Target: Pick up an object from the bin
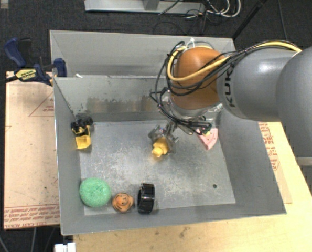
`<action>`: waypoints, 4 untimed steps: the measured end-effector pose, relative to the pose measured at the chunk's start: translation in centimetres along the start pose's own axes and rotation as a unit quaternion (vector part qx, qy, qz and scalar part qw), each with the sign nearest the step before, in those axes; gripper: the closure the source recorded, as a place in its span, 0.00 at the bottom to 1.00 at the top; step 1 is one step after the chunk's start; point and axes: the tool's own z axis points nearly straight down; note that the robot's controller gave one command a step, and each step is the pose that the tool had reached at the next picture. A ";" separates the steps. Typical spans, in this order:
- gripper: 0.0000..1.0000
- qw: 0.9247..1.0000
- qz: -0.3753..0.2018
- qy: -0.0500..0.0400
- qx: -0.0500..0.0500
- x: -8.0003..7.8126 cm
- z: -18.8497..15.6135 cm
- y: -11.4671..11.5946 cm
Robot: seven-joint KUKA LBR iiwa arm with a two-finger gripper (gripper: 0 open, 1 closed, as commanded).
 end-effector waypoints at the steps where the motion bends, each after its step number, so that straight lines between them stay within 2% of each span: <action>1: 1.00 1.000 0.000 0.000 0.000 0.0 0.0 0.0; 3: 1.00 1.000 0.000 0.002 -0.002 0.1 -0.9 0.1; 4: 1.00 1.000 0.000 0.002 -0.002 0.1 -2.7 0.2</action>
Offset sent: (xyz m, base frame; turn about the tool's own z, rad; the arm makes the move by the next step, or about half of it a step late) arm 0.0001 0.0000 0.0105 0.0000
